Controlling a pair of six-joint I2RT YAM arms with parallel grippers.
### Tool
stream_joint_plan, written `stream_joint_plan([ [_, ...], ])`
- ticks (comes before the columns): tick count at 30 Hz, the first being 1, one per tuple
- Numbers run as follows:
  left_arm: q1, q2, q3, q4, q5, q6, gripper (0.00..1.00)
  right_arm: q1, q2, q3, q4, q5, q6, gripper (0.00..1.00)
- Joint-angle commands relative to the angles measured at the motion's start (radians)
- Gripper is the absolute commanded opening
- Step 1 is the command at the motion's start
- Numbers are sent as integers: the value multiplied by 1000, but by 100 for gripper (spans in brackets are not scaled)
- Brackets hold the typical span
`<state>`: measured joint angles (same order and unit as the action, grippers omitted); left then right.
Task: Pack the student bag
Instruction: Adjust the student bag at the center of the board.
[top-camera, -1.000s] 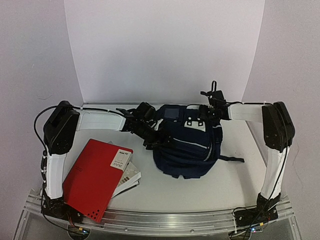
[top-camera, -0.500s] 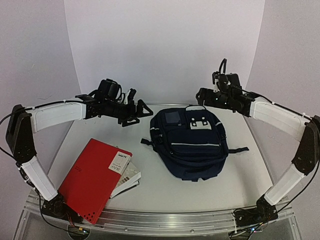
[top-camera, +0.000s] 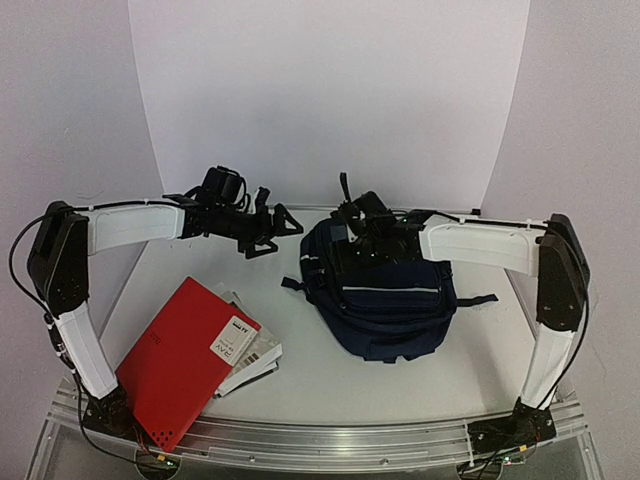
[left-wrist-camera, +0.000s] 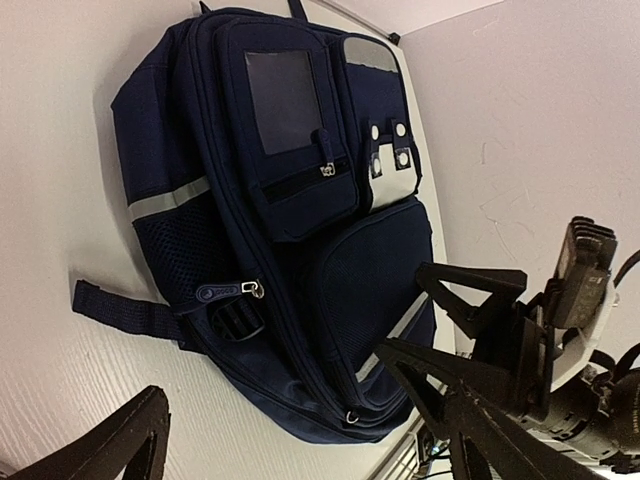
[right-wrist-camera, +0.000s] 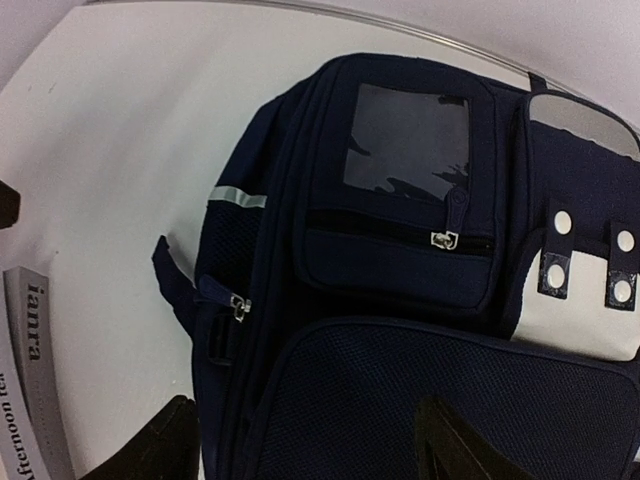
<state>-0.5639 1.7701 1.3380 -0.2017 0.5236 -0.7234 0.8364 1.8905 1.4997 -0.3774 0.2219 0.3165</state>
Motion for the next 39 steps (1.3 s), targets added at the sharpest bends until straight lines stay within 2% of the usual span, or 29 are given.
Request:
stream_joint_plan([
  [1,13,39,96,5,-1,21,96,8,64,54,-29,59,6,68],
  [9,17,79,99,16,1,-1,95,24,119,38,-13,1,-34,35],
  [12,18,84,98,14,1,-2,95,23,117,14,-9,24,-37,24],
  [17,24,61,71,9,-20,2,95,23,104,-52,-3,46,-21,14],
  [26,53,-35,-49,40,-49,-19,95,-1,13,-215,-7,116,90,10],
  [35,59,-85,-106,55,-57,-21,96,-115,-123,-370,-9,97,146,13],
  [39,61,-97,-124,62,-57,-23,96,-108,-199,-351,-16,20,115,26],
])
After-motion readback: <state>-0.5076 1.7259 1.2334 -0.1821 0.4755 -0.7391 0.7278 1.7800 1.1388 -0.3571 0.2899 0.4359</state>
